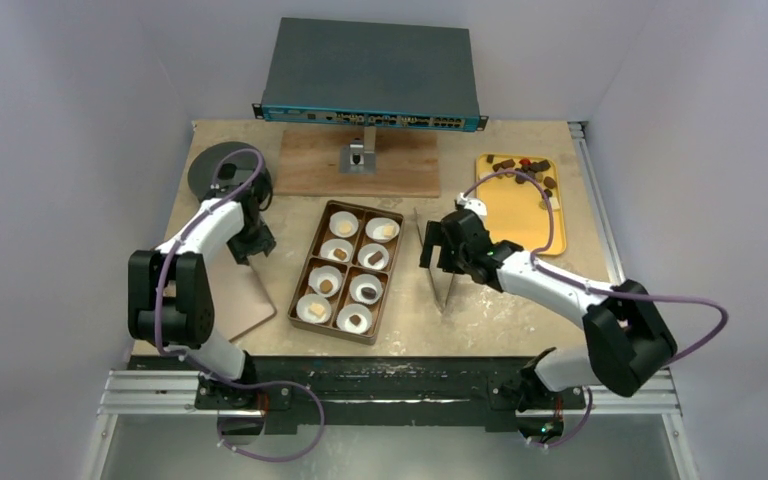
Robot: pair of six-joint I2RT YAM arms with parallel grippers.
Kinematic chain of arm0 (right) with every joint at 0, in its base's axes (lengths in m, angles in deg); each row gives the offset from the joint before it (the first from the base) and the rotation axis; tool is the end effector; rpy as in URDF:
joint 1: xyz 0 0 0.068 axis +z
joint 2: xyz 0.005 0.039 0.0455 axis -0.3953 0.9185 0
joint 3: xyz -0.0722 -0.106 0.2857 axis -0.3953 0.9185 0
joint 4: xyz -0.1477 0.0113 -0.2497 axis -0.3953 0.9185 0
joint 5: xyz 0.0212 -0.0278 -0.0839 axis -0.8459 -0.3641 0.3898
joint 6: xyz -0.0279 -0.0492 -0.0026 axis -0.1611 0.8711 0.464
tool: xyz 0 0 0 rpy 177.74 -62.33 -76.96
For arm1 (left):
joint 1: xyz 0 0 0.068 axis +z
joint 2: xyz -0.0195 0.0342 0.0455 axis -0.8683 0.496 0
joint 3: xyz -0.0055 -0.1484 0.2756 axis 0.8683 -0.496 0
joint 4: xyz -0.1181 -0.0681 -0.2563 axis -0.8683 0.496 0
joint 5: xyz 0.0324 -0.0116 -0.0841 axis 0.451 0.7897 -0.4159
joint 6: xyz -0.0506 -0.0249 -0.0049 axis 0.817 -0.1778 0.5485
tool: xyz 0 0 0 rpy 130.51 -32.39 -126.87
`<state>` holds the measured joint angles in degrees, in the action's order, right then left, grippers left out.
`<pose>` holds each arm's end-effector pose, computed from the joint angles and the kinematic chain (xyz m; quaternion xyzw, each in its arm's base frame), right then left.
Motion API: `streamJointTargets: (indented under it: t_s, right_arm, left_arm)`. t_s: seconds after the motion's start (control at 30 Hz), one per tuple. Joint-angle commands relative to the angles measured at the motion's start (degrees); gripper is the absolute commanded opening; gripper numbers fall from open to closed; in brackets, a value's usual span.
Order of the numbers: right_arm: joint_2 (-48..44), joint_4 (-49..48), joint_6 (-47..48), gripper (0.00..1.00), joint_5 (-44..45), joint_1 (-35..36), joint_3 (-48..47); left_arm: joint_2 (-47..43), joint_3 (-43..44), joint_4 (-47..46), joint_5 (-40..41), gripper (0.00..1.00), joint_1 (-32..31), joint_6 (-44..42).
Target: Pack the chocolate
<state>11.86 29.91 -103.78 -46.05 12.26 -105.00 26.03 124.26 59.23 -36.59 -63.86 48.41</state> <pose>0.2512 0.1679 0.2123 0.0667 0.9307 0.1170 0.3402 0.3212 -0.0091 0.2306 -0.3107 0.9318 0.0869 0.1665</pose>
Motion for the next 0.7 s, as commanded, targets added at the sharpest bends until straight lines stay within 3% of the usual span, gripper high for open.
streamJointTargets:
  t_s: [0.0, 0.2, 0.53, 0.67]
  right_arm:
    - [-6.45, 2.05, 1.66, 0.99, -0.69, -0.4, -1.07]
    - [-12.02, 4.12, 2.63, 0.99, -0.86, -0.53, -1.78]
    - [-15.73, 4.95, 3.08, 0.99, -2.48, -0.53, -1.59]
    - [-16.72, 5.21, 3.1, 0.99, -3.01, -0.5, -1.61]
  left_arm:
    - [2.18, 2.1, -1.28, 2.81, 0.46, 1.96, 2.7]
    - [4.28, 0.76, -2.97, 1.65, 0.45, 3.42, 2.78]
    - [5.04, -2.36, -4.36, 2.33, 0.29, 3.6, 6.6]
    - [4.57, -2.75, -1.98, 2.46, 0.32, 3.6, 9.52]
